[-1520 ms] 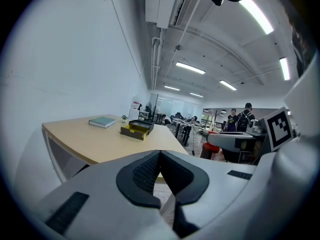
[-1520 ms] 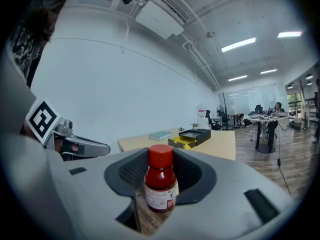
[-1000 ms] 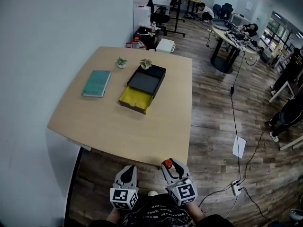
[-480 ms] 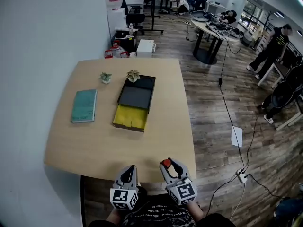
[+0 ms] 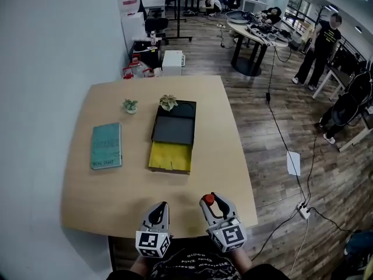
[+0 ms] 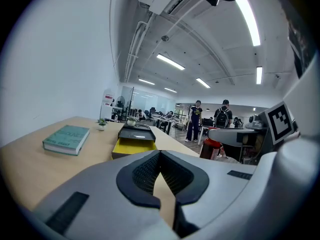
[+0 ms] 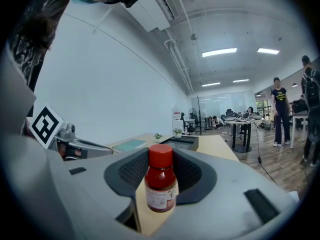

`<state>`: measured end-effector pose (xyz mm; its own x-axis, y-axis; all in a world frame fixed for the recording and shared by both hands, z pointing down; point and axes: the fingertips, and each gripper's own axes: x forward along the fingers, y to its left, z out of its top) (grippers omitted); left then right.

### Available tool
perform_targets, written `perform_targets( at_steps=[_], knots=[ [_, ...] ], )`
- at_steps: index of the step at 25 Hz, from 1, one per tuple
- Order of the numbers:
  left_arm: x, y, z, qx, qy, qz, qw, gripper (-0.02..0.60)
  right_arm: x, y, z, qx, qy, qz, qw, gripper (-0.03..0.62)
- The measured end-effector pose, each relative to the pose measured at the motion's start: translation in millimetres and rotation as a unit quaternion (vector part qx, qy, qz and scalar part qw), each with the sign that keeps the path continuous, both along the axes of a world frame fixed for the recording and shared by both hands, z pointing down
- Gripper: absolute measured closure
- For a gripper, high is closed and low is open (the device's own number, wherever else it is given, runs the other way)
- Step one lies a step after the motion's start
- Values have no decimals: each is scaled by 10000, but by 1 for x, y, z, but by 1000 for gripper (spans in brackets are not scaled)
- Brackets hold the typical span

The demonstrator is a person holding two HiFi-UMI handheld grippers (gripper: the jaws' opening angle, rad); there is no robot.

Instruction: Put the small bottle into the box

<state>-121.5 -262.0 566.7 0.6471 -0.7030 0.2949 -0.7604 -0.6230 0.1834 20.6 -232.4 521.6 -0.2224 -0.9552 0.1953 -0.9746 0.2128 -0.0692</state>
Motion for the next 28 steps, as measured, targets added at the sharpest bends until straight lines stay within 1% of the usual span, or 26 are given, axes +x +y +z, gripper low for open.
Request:
perform_targets(
  at_steps=[6, 14, 19, 28],
  knots=[
    [-11, -21, 7, -164, 66, -140, 9997, 578, -5, -20, 2, -48, -14, 0, 10000, 438],
    [-7, -49, 3, -233, 129, -331, 9991, 578, 4, -51, -7, -60, -40, -97, 9999, 437],
    [-7, -57, 0, -211, 142, -456, 9986, 578, 4, -70, -24, 164, -33, -261, 9995, 439],
    [-17, -64, -1, -160, 144, -616, 9979, 578, -2, -107, -45, 335, 73, -538, 9980, 437]
  ],
)
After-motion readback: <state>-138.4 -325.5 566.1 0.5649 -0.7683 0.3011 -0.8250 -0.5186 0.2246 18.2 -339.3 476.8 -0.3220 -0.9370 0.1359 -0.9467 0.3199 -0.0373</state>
